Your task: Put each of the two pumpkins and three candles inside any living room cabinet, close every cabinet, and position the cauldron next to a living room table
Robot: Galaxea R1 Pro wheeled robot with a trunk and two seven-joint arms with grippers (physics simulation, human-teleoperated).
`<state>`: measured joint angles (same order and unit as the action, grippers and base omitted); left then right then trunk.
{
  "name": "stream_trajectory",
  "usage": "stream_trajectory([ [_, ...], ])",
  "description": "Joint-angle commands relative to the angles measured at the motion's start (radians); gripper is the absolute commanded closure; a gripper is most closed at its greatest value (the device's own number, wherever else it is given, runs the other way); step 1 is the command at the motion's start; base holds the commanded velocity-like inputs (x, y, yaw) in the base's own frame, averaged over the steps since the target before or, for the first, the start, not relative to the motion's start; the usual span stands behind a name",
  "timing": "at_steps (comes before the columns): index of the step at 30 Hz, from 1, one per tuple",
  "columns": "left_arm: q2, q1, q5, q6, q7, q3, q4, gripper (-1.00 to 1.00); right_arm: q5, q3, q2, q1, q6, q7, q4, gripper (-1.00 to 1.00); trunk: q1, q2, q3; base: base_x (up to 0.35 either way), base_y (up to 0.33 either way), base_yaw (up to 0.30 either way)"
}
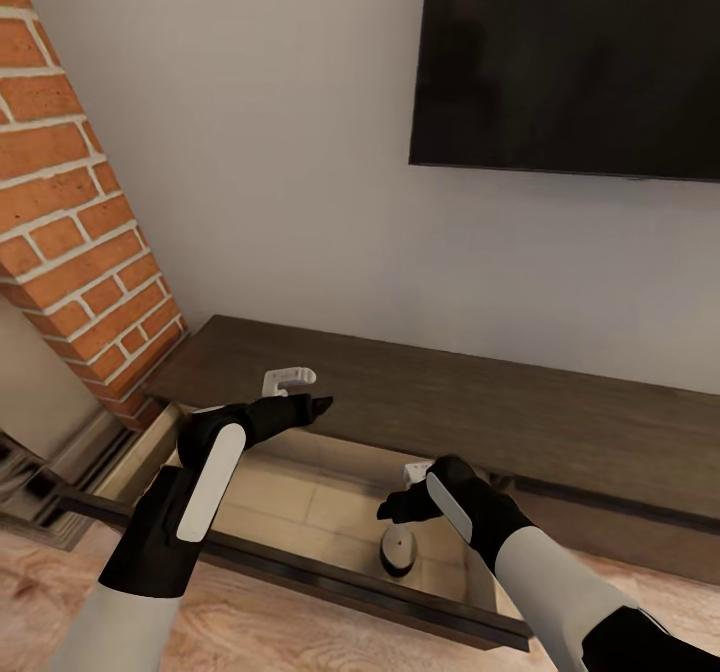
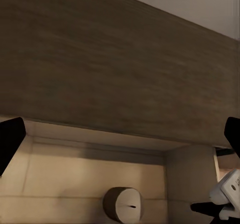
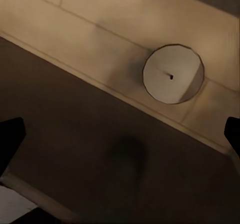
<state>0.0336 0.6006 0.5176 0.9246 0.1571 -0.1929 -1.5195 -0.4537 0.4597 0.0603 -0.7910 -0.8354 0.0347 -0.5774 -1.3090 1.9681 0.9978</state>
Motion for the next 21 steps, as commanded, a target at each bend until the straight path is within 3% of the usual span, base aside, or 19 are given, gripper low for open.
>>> stream_trajectory([
  [1,0.0,0.001,0.01,0.003,0.01,0.0,-0.001,-1.0,0.004,0.002,-0.001,-0.001,-0.004,0.004,-0.001,-1.0,0.004,-0.007,-0.004,0.0,0.0,0.105],
  [15,0.0,0.001,0.01,0.003,0.01,0.0,-0.001,-1.0,0.004,0.002,-0.001,-0.001,-0.004,0.004,-0.002,-1.0,0.058,-0.105,-0.068,0.0,0.0,0.1],
  [21,0.0,0.001,0.01,0.004,0.01,0.0,-0.001,-1.0,0.004,0.002,-0.001,-0.001,-0.004,0.004,-0.002,-1.0,0.081,-0.147,-0.093,-0.108,0.0,0.063],
])
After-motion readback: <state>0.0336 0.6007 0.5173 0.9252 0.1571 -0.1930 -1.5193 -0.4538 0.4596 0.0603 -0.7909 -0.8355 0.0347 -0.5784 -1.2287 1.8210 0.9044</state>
